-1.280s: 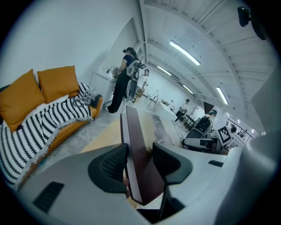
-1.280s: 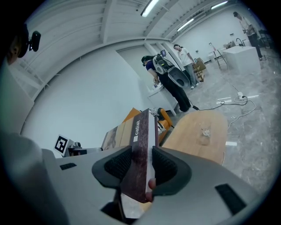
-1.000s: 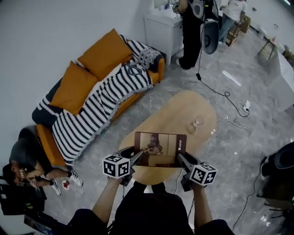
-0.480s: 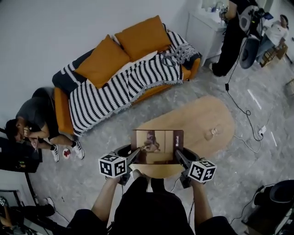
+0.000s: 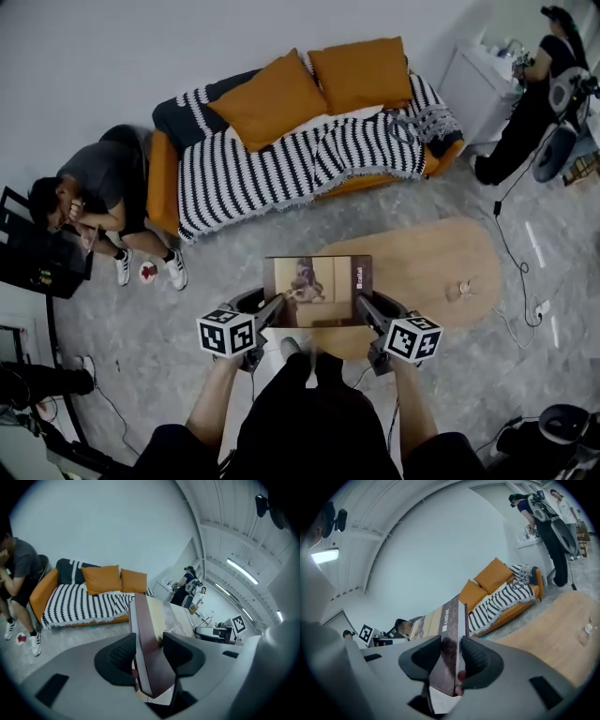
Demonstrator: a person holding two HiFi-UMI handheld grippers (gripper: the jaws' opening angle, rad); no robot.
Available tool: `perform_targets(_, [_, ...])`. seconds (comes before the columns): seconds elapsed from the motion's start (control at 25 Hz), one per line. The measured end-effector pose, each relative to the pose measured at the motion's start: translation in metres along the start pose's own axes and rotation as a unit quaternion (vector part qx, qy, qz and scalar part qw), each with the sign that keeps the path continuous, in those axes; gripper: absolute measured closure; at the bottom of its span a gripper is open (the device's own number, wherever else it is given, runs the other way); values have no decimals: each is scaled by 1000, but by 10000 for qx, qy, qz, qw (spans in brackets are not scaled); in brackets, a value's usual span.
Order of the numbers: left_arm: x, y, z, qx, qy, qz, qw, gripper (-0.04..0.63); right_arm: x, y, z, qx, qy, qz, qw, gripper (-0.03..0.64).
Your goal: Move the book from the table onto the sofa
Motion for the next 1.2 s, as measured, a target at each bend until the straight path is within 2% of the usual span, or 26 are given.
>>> perform_targets(0.28, [-63, 75, -17, -344, -206, 168, 9991, 408, 70, 70, -1, -284, 293, 187, 9990, 457])
perform_targets(0.6, [-95, 122, -16, -476, -405, 232, 9978, 408, 117, 107, 5, -419, 353, 284, 9981, 457])
perform_targets(0.96, [-89, 157, 20, -540, -413, 268, 9973, 408, 156, 107, 41, -424, 406, 326, 9977, 457])
perform_targets(1.2, [-67, 182, 65, -621, -368, 284, 9970, 408, 188, 89, 87, -402, 494, 347, 9974, 457])
Point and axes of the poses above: the fingertips, and each gripper's own axes: x forward along the fingers, y to its left, z out of its top, the point moved 3 cm from there along -x, backward along the fingers, and after that the axes turned 14 degrees about y, right-handed, at the moved point
